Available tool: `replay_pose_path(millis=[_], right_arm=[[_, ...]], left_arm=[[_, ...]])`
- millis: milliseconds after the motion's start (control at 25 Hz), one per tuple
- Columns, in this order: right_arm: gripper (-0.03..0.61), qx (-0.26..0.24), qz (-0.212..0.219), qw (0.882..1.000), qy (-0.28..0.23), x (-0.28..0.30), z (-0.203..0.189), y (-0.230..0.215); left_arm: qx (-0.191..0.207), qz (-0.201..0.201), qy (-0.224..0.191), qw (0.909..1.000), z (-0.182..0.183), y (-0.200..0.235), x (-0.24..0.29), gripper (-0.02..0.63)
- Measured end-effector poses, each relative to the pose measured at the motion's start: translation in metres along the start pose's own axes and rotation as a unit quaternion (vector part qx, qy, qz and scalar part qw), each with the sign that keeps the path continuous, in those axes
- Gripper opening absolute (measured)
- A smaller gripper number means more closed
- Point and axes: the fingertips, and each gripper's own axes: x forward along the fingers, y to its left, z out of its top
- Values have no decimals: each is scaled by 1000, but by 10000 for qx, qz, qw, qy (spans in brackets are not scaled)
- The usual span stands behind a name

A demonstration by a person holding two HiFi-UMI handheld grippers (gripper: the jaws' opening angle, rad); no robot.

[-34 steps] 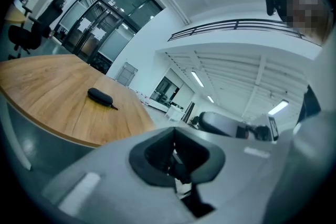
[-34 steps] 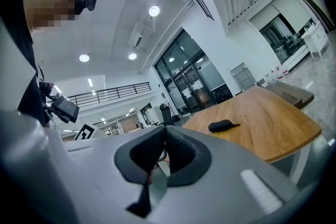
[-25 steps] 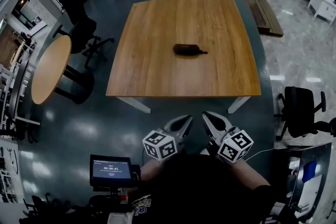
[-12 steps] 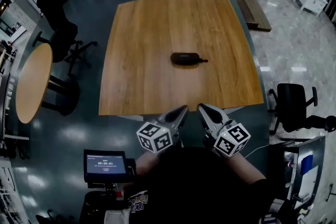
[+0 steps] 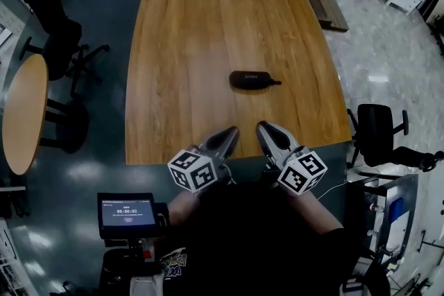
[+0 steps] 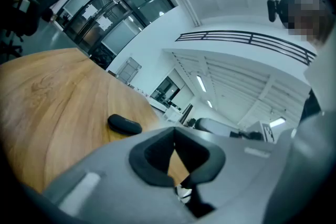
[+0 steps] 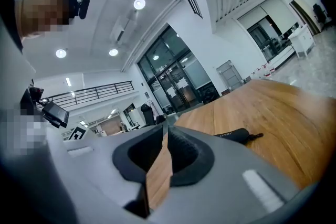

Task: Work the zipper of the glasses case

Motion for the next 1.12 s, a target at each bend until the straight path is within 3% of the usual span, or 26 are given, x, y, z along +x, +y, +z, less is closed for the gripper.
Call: replay_pose_path(millis=[280,440,600,720,840,1000,1120], right_arm=[[42,-223,-327,9989,239,28,-2,-41],[65,-1200,-463,9882,828,50,-22,-75],[96,-2647,-603,9448,1832,69,-62,-131],[144,-2894,-519,9266,2343,77,-74,-172],[206,-3243,-56,9058,2726,90,-74,-195],[320,-4090,953,8421,3385,109,-87,-218],[376,-4262,1596,8024,3861,123,-103,-227]], left_arm=[[-216,158,-132,9996,11,31,-1,3],[-343,344,-219,9986,15,44,-1,3],[-389,611,-364,9967,22,56,0,3],[-421,814,-427,9949,25,57,10,3],[-475,953,-412,9935,25,54,27,3],[-464,1137,-317,9919,16,49,45,3],[-463,1322,-270,9898,11,48,49,3]])
